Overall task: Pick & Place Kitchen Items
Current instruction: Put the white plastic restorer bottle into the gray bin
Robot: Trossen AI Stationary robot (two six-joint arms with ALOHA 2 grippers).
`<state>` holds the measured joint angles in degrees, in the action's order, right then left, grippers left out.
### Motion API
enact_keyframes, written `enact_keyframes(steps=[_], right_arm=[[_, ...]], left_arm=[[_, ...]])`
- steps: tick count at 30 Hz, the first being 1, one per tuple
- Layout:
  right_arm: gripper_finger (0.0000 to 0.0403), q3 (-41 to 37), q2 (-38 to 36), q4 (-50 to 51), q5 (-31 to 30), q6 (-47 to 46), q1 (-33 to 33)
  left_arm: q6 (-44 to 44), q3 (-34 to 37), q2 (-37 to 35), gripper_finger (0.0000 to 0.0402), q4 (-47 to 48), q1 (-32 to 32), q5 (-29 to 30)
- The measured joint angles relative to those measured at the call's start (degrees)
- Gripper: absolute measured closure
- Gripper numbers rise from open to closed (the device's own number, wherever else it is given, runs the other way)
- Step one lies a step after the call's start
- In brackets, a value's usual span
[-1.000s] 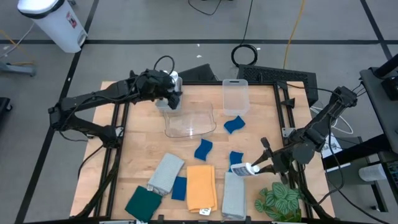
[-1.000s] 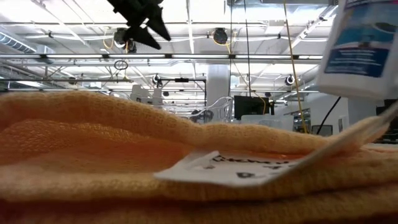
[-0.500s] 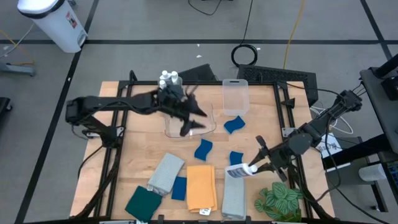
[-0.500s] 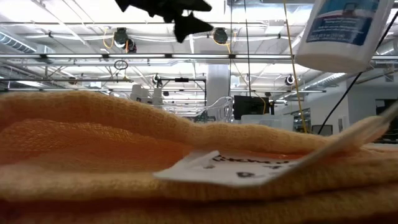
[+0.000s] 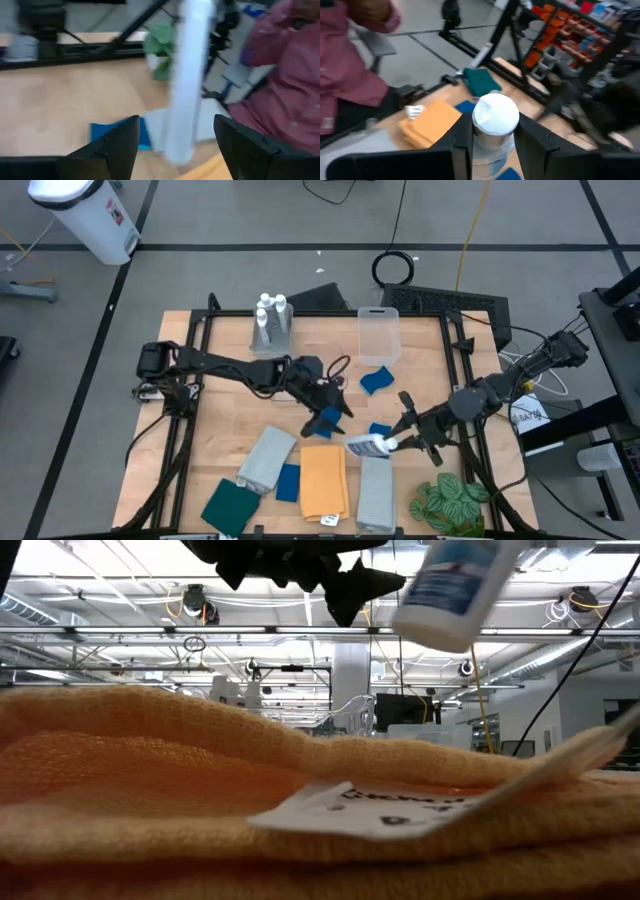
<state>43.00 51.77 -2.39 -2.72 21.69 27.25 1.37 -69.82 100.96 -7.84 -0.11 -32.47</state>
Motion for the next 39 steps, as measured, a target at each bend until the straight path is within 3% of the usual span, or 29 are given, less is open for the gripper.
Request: enact_keyframes(steps=[6, 13, 21, 25, 29, 31, 34, 39], right_arm=[[0.0319, 0.0, 2.22, -3.63, 0.67, 1.57, -4.4], [0.0319, 0.0, 5.37, -11.17, 7.28, 4.0, -8.45], [0.0319, 0.0, 6.49, -14.5, 7.26, 6.89, -11.47], [0.0319, 0.0, 6.51, -14.55, 7.81, 5.82, -12.99], [0.0319, 0.0, 6.49, -14.5, 8.01, 4.68, -14.01], [0.0316, 0.0, 6.47, -14.43, 8.05, 4.54, -14.17], [0.0299, -0.02, 5.6, -13.64, 3.91, 3.58, -14.04], [0.0239, 0.02, -0.06, -6.28, -13.04, 2.52, -12.92]], left_arm=[[0.24, 0.0, 0.08, 0.0144, -0.04, -0.89, -1.84], [0.05, 0.0, 0.12, 0.0144, -0.62, -0.7, -1.78], [-0.01, 0.0, 0.12, 0.0147, -0.49, -0.62, -1.75], [0.0, 0.0, 0.12, 0.0189, -0.55, -0.62, -1.48], [0.59, 0.0, 0.12, 0.0275, -0.86, -0.55, 0.56], [1.06, 0.0, 0.12, 0.0287, -1.15, -0.66, 2.2], [1.39, 0.02, -0.07, 0.0287, -1.35, -0.3, 4.1], [2.82, 0.02, -1.16, 0.0287, -3.32, 1.88, 9.59]])
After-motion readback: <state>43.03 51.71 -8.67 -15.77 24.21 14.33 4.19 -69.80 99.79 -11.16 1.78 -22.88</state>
